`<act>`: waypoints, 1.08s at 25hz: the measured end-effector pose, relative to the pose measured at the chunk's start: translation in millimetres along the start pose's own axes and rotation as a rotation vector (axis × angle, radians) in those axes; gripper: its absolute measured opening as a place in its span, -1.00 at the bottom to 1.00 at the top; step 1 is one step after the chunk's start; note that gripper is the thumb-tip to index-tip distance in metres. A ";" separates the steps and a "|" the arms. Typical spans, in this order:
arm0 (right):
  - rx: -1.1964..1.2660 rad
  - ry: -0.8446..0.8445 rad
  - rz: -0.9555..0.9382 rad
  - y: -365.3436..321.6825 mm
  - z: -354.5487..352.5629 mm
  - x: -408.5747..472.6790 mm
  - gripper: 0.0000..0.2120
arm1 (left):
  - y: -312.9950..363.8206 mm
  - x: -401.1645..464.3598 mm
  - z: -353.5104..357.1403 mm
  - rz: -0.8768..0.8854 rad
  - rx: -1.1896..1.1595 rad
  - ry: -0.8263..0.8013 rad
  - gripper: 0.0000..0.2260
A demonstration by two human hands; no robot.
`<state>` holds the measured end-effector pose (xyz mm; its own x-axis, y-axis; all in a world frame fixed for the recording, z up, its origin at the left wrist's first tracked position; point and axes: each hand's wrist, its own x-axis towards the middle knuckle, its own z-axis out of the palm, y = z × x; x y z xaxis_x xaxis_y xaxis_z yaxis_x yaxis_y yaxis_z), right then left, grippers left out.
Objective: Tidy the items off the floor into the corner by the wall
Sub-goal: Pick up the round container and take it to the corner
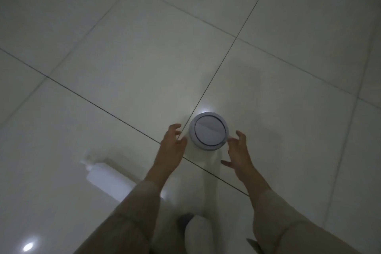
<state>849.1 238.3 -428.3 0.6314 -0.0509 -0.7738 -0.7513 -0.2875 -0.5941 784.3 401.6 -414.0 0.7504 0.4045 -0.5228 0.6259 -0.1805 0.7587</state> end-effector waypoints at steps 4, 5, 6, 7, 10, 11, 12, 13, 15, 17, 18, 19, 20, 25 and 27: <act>0.110 -0.047 0.081 11.0 7.8 43.9 -0.60 | -17.8 41.8 49.8 -0.062 -0.123 -0.117 -0.53; 0.124 -0.065 0.083 11.8 10.4 46.1 -0.65 | -20.2 45.3 54.8 -0.045 -0.151 -0.142 -0.55; 0.132 -0.073 0.074 11.0 13.4 45.1 -0.70 | -22.1 45.9 56.3 -0.028 -0.185 -0.155 -0.57; 0.132 -0.071 0.062 10.4 16.5 41.5 -0.74 | -23.5 42.9 55.0 -0.029 -0.224 -0.154 -0.55; 0.129 -0.075 0.021 1.8 25.3 16.0 -0.81 | -23.4 16.8 36.2 0.007 -0.245 -0.091 -0.33; 0.127 -0.088 0.011 -4.2 27.8 4.6 -0.81 | -20.5 3.7 24.3 0.041 -0.193 -0.067 -0.24; 0.118 -0.111 0.007 -11.8 30.5 -7.7 -0.79 | -16.3 -10.6 9.0 0.094 -0.124 -0.048 -0.15; 0.100 -0.141 0.004 -20.5 33.0 -21.1 -0.77 | -11.9 -24.4 -7.9 0.160 -0.044 -0.040 -0.09; 0.042 -0.220 -0.001 -42.8 40.8 -55.0 -0.71 | -1.1 -53.4 -49.3 0.278 0.116 -0.012 -0.06; -0.038 -0.325 -0.012 -67.6 52.0 -95.0 -0.69 | 8.3 -79.6 -91.6 0.348 0.228 0.061 -0.07; -0.074 -0.382 -0.018 -80.9 59.7 -116.9 -0.69 | 15.1 -91.4 -112.4 0.368 0.236 0.105 -0.07; -0.110 -0.442 -0.026 -96.6 69.9 -142.5 -0.69 | 23.8 -104.7 -136.1 0.389 0.221 0.157 -0.05; -0.148 -0.496 -0.044 -112.1 80.5 -168.8 -0.68 | 33.6 -117.9 -158.7 0.413 0.195 0.208 -0.05; -0.326 -0.696 -0.294 -193.5 130.3 -313.5 -0.67 | 98.6 -217.9 -277.7 0.383 -0.029 0.488 -0.06; -0.393 -0.807 -0.427 -219.7 146.6 -379.4 -0.72 | 126.5 -274.2 -316.6 0.377 -0.085 0.634 -0.02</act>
<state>746.4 461.0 -36.4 0.4048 0.7548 -0.5162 -0.2818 -0.4341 -0.8557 590.5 551.7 -51.6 0.6281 0.7735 0.0844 0.3121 -0.3498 0.8833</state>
